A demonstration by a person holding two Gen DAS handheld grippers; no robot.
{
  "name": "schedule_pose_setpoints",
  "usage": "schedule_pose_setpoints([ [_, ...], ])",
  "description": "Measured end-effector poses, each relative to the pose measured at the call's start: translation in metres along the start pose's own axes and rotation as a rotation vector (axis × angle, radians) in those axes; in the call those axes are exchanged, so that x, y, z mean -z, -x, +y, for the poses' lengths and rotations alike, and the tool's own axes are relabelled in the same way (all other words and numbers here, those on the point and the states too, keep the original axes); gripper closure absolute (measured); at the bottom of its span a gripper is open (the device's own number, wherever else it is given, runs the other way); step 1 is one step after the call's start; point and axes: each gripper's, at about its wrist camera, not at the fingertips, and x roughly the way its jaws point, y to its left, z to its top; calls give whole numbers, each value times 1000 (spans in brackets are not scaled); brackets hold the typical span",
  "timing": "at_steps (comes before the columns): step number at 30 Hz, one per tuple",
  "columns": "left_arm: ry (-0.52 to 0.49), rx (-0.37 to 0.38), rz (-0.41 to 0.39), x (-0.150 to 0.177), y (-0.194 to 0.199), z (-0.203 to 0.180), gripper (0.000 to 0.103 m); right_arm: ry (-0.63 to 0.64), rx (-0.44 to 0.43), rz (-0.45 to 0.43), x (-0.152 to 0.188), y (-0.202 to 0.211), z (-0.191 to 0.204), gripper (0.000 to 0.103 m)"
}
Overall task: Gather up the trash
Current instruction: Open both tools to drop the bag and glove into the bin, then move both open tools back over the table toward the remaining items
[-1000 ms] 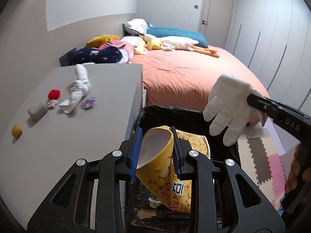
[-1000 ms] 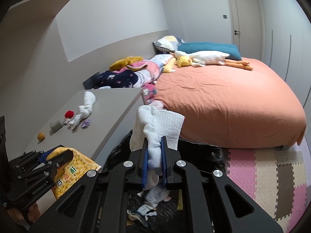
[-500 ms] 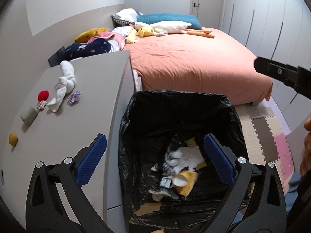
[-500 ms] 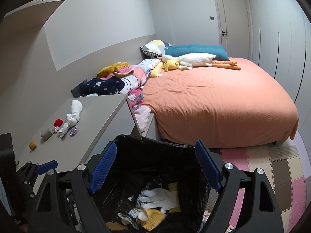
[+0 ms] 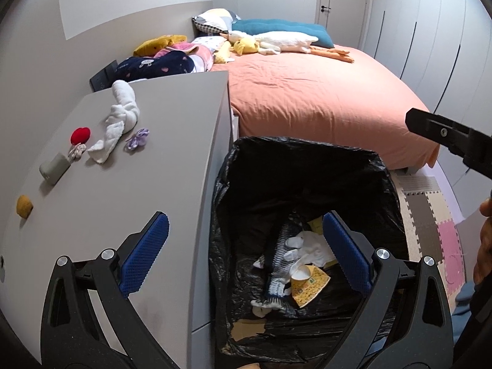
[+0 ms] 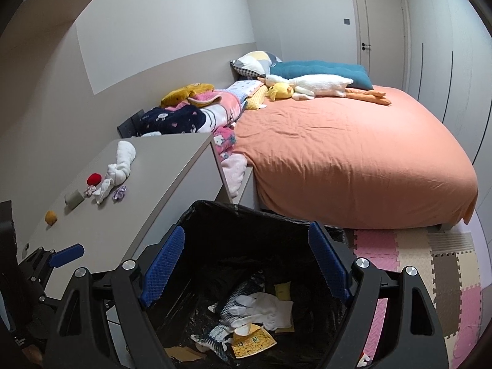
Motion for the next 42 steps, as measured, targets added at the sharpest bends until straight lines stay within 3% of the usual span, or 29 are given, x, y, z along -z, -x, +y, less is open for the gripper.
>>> schedule_pose_setpoints([
  [18, 99, -72, 5, 2, 4, 77, 6, 83, -80, 58, -6, -44, 74, 20],
  [42, 290, -202, 11, 21, 12, 216, 6, 206, -169, 164, -14, -118, 189, 20],
])
